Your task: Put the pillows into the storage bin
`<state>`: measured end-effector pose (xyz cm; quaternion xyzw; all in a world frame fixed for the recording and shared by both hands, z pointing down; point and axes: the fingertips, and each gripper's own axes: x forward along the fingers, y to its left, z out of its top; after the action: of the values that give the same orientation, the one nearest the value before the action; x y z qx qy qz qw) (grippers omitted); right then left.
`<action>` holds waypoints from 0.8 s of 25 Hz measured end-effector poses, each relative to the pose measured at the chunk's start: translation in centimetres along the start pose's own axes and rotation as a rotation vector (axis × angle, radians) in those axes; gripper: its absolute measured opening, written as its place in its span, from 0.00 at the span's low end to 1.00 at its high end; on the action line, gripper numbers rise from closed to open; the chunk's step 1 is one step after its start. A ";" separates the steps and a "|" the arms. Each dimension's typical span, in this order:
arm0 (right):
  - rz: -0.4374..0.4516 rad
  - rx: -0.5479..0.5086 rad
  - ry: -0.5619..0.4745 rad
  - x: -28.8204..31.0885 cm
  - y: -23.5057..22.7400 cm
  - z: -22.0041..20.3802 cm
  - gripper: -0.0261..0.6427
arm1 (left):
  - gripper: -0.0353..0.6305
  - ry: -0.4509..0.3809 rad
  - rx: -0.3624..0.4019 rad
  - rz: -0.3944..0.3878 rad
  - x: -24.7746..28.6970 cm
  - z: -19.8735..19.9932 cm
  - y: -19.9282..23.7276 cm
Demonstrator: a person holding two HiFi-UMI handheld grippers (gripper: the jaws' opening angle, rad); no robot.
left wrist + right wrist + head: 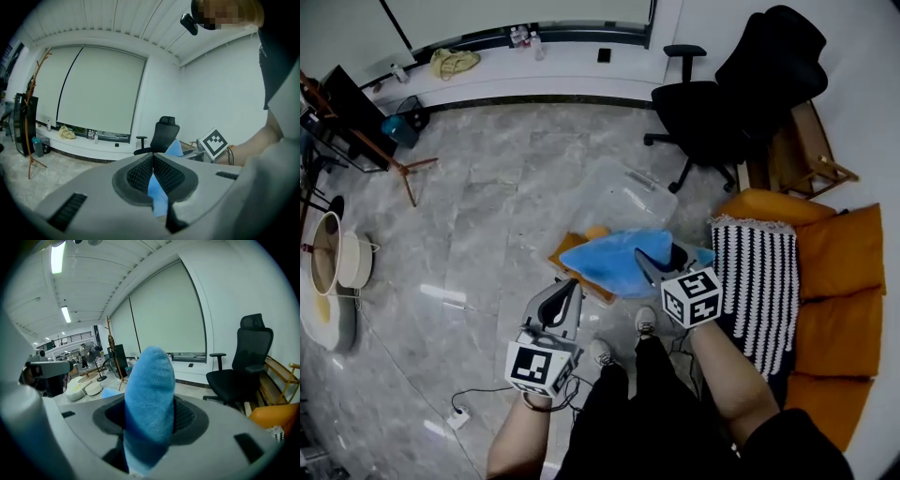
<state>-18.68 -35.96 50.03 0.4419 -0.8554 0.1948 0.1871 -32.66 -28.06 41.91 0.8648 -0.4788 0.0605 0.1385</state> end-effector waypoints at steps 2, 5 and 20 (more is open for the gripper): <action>0.014 -0.004 0.025 2.1 -0.5 -0.8 0.39 | 0.06 0.020 -0.017 0.007 1.3 -1.4 0.7; 0.035 -0.001 0.054 5.6 -1.6 -2.2 0.39 | 0.06 0.051 -0.052 0.024 3.6 -3.5 1.9; 0.142 0.012 0.187 23.8 -9.2 -16.0 0.40 | 0.06 0.260 -0.257 0.116 14.8 -22.0 6.0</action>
<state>-21.52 -49.12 76.95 0.3612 -0.8623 0.2528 0.2491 -29.16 -36.54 67.52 0.7958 -0.5098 0.1181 0.3047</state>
